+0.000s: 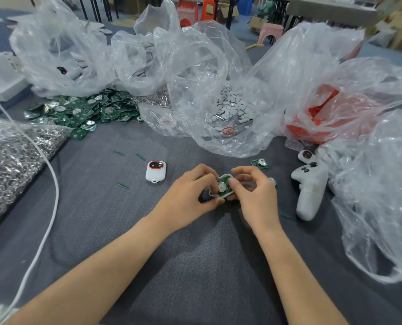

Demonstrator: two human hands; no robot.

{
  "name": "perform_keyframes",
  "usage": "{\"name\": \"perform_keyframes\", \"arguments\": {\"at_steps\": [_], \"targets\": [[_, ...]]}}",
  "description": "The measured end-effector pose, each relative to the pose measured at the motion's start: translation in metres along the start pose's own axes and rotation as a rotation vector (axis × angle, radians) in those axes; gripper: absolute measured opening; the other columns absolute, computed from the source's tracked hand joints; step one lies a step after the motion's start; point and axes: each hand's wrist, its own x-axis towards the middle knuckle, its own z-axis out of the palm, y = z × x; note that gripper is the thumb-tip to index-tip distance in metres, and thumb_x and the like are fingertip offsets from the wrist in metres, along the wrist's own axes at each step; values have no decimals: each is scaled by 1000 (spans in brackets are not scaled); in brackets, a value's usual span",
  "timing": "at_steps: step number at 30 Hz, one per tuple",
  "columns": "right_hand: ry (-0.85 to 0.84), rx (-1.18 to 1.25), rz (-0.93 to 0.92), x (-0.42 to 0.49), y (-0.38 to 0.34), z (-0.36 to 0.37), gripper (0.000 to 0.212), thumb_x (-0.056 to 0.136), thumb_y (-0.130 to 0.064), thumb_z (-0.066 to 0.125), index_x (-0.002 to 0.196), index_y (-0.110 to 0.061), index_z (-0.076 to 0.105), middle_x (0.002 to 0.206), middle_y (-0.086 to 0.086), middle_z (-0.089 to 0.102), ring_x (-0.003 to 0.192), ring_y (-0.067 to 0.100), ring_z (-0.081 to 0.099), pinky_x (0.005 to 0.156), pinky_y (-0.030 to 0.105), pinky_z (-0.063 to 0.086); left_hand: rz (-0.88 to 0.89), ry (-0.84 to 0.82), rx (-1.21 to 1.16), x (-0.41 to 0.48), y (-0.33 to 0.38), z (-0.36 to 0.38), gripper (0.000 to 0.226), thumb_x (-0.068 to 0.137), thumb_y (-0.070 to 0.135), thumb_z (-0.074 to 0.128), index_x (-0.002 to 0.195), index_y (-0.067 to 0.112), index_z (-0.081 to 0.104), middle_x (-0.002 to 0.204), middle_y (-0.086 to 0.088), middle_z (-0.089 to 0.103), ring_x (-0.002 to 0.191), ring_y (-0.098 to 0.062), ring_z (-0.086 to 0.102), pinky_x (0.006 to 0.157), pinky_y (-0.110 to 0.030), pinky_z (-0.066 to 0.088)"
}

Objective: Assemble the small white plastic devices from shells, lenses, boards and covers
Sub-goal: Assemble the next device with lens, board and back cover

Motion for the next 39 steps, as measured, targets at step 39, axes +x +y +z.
{"name": "perform_keyframes", "arguments": {"at_steps": [39], "targets": [[-123,-129,-180,-9,-12,8,18,87,-3,65,90,-20,62,84,-6,67,77,1,61,73,10,45,-246,81,-316,0,3,-2,22,89,3,61,96,24,59,78,5,73,71,-10,70,72,-41,56]]}}
